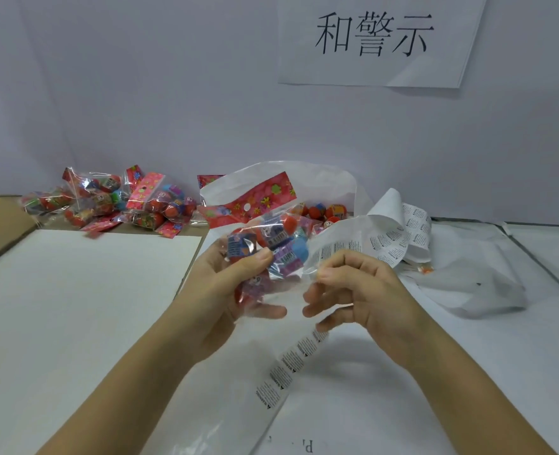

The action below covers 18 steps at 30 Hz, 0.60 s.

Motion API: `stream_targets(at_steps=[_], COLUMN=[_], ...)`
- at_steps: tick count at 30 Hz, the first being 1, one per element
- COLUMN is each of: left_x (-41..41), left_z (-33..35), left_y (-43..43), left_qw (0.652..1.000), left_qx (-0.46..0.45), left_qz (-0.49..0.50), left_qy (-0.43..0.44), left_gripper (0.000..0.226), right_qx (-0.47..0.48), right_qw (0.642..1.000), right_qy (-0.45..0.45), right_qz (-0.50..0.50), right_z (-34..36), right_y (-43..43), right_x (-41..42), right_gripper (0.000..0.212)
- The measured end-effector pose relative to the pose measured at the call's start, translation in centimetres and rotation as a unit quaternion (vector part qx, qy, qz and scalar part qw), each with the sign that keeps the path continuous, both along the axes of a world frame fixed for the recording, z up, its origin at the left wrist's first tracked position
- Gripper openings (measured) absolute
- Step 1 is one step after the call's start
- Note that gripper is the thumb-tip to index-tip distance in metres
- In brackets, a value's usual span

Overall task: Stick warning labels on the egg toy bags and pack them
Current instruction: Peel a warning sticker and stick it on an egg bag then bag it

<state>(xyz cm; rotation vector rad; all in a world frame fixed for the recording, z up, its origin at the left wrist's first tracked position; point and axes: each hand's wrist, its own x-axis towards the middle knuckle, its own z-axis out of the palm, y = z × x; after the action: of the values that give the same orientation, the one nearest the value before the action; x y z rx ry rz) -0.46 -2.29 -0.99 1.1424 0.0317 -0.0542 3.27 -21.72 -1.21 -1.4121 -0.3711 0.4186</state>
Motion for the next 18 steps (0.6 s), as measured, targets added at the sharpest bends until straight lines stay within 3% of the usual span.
stream_targets(at_steps=[1, 5, 6, 8, 10, 12, 14, 18], left_x=[-0.07, -0.46, -0.57, -0.69, -0.47, -0.09, 0.03, -0.66], left_z=[-0.06, -0.08, -0.02, 0.06, 0.14, 0.23, 0.22, 0.0], left_y=[-0.04, 0.03, 0.06, -0.11, -0.42, -0.4, -0.23, -0.85], left_qw=[1.0, 0.988, 0.983, 0.978, 0.986, 0.998, 0.998, 0.988], left_qx=[0.017, 0.12, 0.145, 0.156, 0.111, 0.02, -0.021, 0.092], left_qz=[-0.018, -0.09, -0.108, -0.122, -0.098, -0.038, 0.015, 0.074], left_qy=[-0.004, -0.027, -0.039, -0.061, -0.07, -0.044, -0.062, -0.105], left_gripper=[0.065, 0.055, 0.052, 0.048, 0.057, 0.07, 0.057, 0.026], right_qx=[-0.007, 0.011, 0.013, 0.015, 0.059, 0.137, 0.194, 0.203], right_qw=[1.0, 0.999, 0.999, 0.995, 0.99, 0.981, 0.972, 0.972], right_qy=[-0.003, -0.02, -0.04, -0.087, -0.093, -0.054, -0.014, -0.007], right_qz=[-0.019, -0.038, -0.03, -0.039, -0.089, -0.126, -0.132, -0.115], right_z=[0.08, 0.1, 0.12, 0.21, 0.17, 0.28, 0.33, 0.15], right_y=[-0.08, -0.09, -0.01, 0.25, 0.5, 0.44, 0.28, 0.68], right_x=[0.07, 0.29, 0.17, -0.11, -0.27, -0.37, -0.35, -0.56], right_gripper=[0.003, 0.052, 0.051, 0.028, 0.015, 0.021, 0.021, 0.014])
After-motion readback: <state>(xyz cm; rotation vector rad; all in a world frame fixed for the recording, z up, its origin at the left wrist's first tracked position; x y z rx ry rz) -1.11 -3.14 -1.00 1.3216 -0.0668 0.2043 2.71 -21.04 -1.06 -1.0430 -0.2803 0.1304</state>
